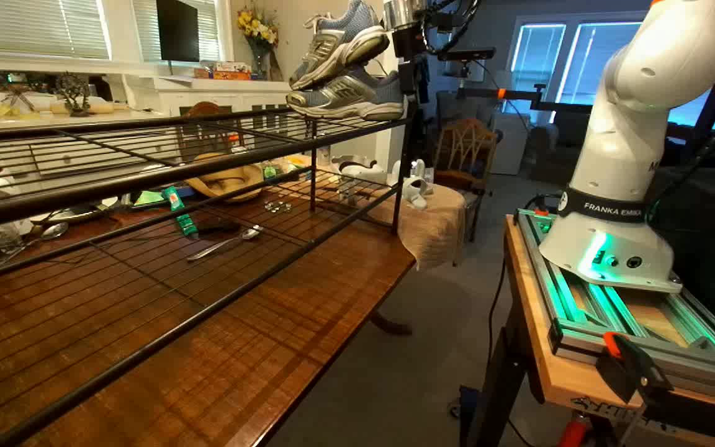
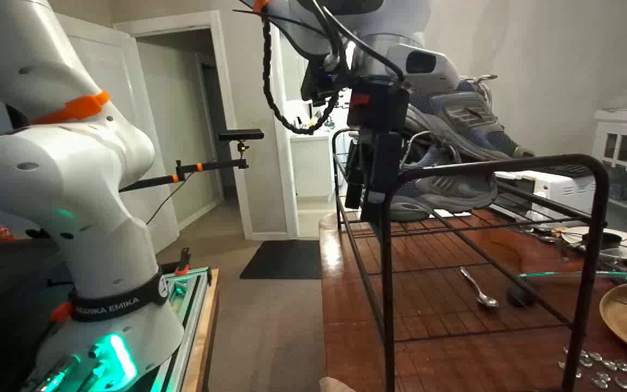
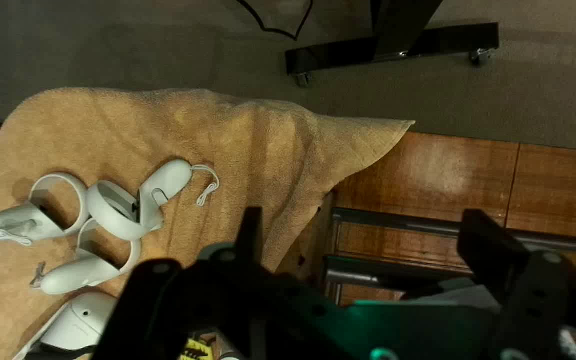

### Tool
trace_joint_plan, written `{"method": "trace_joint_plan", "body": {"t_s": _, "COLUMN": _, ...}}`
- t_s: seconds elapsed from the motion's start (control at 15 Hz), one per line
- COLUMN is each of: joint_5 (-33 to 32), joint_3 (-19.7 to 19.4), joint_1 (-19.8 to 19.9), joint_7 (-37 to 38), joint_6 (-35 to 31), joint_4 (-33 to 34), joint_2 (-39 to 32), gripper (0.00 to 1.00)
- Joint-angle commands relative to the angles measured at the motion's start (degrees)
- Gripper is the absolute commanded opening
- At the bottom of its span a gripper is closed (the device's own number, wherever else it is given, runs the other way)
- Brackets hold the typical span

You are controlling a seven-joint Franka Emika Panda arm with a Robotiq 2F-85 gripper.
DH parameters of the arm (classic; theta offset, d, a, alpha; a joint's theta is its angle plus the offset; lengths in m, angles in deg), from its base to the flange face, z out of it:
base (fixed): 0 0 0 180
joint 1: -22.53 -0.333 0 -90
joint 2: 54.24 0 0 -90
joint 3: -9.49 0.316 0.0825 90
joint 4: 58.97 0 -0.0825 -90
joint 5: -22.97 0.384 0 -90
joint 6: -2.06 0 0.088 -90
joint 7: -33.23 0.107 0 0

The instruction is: Put the left sneaker on the rack.

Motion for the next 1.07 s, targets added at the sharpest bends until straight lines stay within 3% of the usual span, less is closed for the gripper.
{"method": "trace_joint_plan", "body": {"t_s": 0.0, "joint_5": -0.11, "joint_3": -0.51, "joint_1": -0.56, "joint_7": 0.11, "joint_6": 0.20, "joint_4": 0.11, "joint_2": 0.00, "gripper": 1.00}}
{"method": "trace_joint_plan", "body": {"t_s": 0.33, "joint_5": -0.11, "joint_3": -0.51, "joint_1": -0.56, "joint_7": 0.11, "joint_6": 0.20, "joint_4": 0.11, "joint_2": 0.00, "gripper": 1.00}}
{"method": "trace_joint_plan", "body": {"t_s": 1.0, "joint_5": 2.86, "joint_3": -0.51, "joint_1": -1.81, "joint_7": -2.92, "joint_6": 9.06, "joint_4": 4.22, "joint_2": 2.27, "gripper": 1.00}}
